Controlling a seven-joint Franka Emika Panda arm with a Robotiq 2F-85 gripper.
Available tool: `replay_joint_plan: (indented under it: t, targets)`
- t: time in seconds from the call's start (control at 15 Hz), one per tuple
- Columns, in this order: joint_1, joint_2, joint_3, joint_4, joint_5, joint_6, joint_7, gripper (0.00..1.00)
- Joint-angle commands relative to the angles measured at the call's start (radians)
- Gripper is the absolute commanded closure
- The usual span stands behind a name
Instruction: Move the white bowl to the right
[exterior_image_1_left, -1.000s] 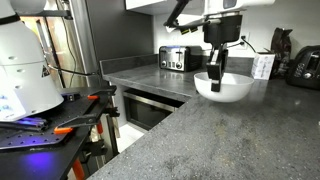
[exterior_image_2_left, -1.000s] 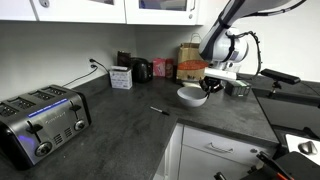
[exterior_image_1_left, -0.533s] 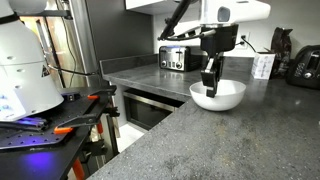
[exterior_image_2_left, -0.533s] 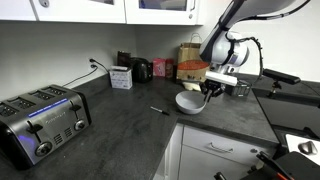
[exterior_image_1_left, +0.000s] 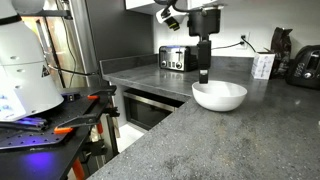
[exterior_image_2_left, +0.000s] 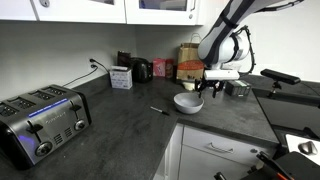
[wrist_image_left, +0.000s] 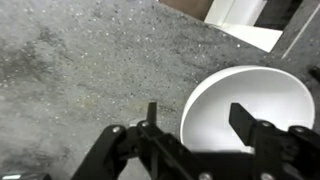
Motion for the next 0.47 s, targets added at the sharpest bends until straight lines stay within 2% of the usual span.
replay_joint_plan:
  t: [0.0, 0.4]
  targets:
    - [0.04, -0.113, 0.01, -0.043, -0.126, -0.124, 0.05, 0.0]
    - [0.049, -0.233, 0.111, -0.067, -0.115, -0.323, -0.062, 0.0]
